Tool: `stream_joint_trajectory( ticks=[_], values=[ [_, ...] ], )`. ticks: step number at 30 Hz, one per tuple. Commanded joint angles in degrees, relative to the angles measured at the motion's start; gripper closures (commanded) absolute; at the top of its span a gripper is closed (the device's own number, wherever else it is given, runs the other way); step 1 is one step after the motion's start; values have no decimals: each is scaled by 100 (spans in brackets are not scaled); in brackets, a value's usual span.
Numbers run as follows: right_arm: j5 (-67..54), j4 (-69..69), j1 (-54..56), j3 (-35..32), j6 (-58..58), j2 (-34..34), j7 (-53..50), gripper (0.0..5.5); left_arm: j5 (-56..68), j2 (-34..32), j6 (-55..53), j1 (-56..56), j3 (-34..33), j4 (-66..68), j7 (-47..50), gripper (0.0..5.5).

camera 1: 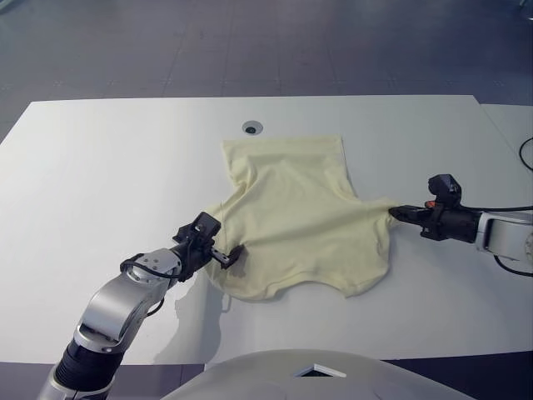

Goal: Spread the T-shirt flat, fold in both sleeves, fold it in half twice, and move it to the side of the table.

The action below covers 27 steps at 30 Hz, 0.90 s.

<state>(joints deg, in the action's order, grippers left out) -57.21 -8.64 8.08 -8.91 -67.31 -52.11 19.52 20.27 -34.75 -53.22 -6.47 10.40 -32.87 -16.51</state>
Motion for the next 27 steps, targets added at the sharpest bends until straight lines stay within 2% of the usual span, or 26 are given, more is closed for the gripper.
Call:
stream_joint_trajectory(
  ticks=[1,10,16,23,27],
  values=[
    [316,-160,-149,-95,14,6,150,445,-179,-81,-396,-232,135,183,26,10],
    [519,-919,-767,-752,-135,-114,356,300,-179,2,-399,-444,60,82,129,10],
    [1146,-1631,-1305,-264,178,-36,385,204,-196,53,-421,-384,83,85,143,10],
    [1565,-1796,-1577,-284,358,65,454,96,-213,-39,-433,-335,35,116,40,10],
    [1874,-2004,-1651,118,455,264,343,28,-218,-6,-449,-266,68,125,28,10]
  ],
)
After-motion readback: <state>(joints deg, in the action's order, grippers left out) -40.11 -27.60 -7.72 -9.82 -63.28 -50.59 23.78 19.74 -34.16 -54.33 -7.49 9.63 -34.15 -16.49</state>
